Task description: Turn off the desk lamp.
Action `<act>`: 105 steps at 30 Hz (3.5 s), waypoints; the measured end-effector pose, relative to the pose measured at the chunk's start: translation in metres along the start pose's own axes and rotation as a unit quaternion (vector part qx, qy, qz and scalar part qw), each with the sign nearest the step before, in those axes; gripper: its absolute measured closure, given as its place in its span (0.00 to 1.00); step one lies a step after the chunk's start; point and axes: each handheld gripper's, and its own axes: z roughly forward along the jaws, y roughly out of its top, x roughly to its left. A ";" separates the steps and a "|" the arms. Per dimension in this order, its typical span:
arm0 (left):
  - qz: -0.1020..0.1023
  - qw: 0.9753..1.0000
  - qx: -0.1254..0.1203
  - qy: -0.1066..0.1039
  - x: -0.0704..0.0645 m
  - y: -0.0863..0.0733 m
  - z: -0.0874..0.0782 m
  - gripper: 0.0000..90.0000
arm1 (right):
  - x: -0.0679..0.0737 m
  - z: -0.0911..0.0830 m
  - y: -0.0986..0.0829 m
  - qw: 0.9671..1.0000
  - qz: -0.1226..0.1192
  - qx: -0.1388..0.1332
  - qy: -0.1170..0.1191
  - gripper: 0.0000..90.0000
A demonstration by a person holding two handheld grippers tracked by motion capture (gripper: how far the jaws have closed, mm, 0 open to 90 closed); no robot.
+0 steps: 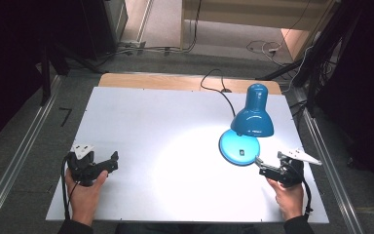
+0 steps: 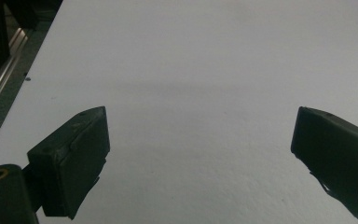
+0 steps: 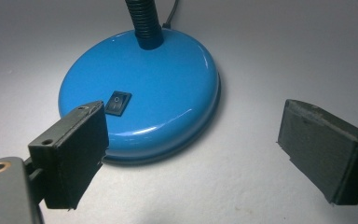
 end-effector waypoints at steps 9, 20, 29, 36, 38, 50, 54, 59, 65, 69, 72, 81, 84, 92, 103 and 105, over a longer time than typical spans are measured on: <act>-0.001 1.000 -0.001 0.001 0.000 0.000 0.000 0.06 | 0.001 0.001 0.000 1.000 -0.001 -0.006 0.001 0.08; -0.002 1.000 0.000 -0.001 0.001 0.000 0.000 0.06 | 0.008 0.006 0.001 1.000 -0.007 -0.004 0.008 0.12; -0.002 1.000 -0.002 -0.001 0.001 0.000 0.000 0.06 | 0.016 0.009 -0.003 1.000 -0.020 -0.015 0.013 0.20; 0.000 1.000 0.000 -0.001 0.000 0.000 0.000 0.06 | 0.018 0.012 -0.003 1.000 -0.016 -0.021 0.009 0.38; -0.001 1.000 0.000 -0.002 0.000 0.000 0.000 0.06 | 0.021 0.014 -0.003 1.000 -0.020 -0.017 0.010 0.41; -0.003 1.000 0.000 -0.005 0.001 0.000 0.001 0.06 | 0.030 0.022 -0.004 0.999 -0.035 -0.021 0.025 0.86; -0.003 1.000 0.000 -0.006 0.001 0.000 0.001 0.06 | 0.033 0.025 -0.003 0.998 -0.033 -0.021 0.042 0.94; -0.003 1.000 0.000 -0.005 0.001 0.000 0.000 0.06 | 0.037 0.030 -0.002 0.998 -0.035 -0.024 0.048 0.97; -0.004 1.000 -0.002 -0.005 0.001 0.000 0.000 0.06 | 0.040 0.033 -0.001 0.998 -0.032 -0.031 0.049 0.97; -0.004 1.000 -0.001 -0.005 0.002 0.000 0.000 0.06 | 0.041 0.037 -0.001 0.998 -0.027 -0.029 0.049 0.97; -0.005 1.000 -0.001 -0.005 0.002 0.000 0.000 0.06 | 0.041 0.040 0.000 0.998 -0.024 -0.028 0.049 0.97; -0.006 1.000 -0.001 -0.006 0.002 0.000 -0.001 0.06 | 0.041 0.042 0.001 0.998 -0.018 -0.027 0.047 0.97; -0.006 1.000 -0.001 -0.007 0.002 0.000 0.000 0.06 | 0.041 0.043 0.001 0.998 -0.017 -0.027 0.046 0.97; -0.006 1.000 -0.002 -0.008 0.002 0.000 -0.001 0.06 | 0.041 0.046 0.001 0.999 -0.020 -0.024 0.042 0.97; -0.007 1.000 -0.003 -0.009 0.003 0.000 -0.001 0.06 | 0.043 0.046 0.001 0.999 -0.021 -0.023 0.038 0.97; -0.008 1.000 -0.003 -0.009 0.002 0.000 -0.001 0.06 | 0.044 0.046 0.000 0.999 -0.023 -0.024 0.037 0.97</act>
